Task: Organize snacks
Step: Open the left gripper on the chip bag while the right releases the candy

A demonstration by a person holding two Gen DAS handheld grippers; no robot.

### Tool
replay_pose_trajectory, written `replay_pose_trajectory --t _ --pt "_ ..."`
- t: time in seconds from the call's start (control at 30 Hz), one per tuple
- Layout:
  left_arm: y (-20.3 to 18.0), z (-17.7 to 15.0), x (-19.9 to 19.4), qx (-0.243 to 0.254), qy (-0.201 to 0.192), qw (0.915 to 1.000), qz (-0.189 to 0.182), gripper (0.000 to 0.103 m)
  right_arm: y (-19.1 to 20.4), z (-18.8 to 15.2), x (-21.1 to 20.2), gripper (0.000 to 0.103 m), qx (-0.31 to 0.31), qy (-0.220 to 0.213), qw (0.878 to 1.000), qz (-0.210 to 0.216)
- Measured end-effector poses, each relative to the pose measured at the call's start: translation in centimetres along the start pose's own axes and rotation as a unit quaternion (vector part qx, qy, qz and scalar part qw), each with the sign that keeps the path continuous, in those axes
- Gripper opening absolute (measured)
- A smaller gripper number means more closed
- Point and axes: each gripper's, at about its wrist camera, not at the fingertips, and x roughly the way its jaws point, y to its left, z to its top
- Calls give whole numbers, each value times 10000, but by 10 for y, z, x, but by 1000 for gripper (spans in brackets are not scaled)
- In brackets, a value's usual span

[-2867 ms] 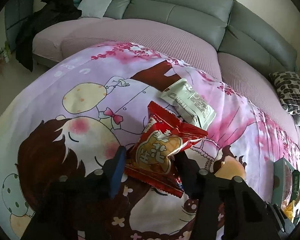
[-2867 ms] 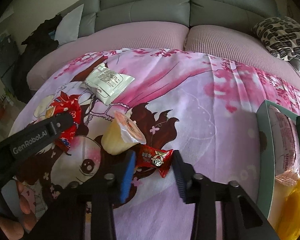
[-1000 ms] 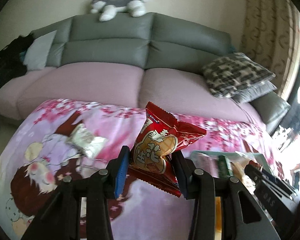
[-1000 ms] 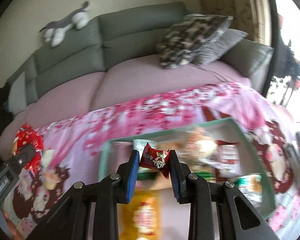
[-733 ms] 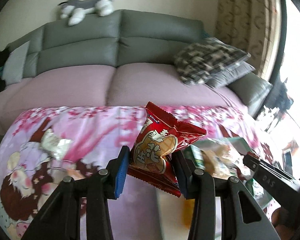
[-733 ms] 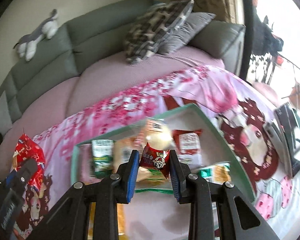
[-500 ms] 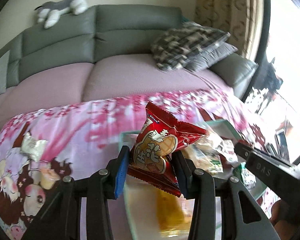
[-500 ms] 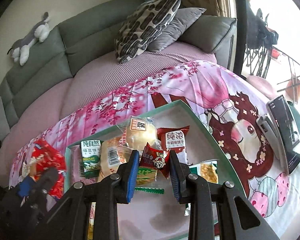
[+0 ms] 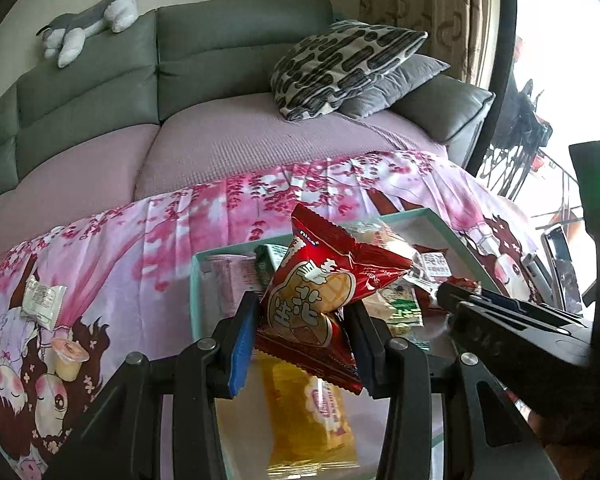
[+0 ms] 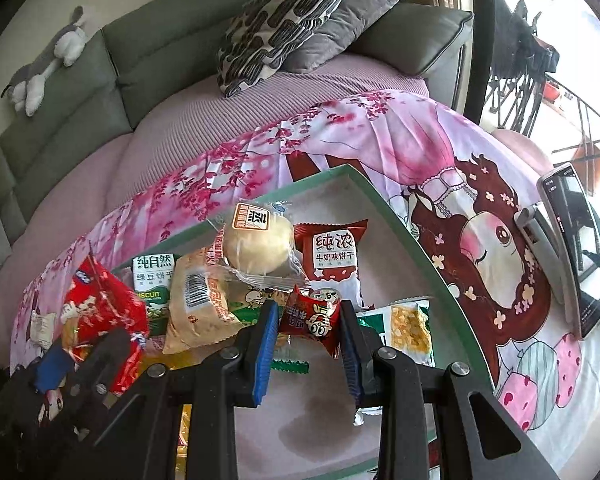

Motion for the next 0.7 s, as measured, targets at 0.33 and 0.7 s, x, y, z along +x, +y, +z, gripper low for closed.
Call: replay_pose_trajectory --t 0.33,0.7 --pt "-2 2 -3 -25 42 10000 -41 60 -4 2 -3 34 97 -3 9999 -90" --pt "33 3 -3 -513 110 9977 432 70 1 3 -2 81 14 -9 9996 -279"
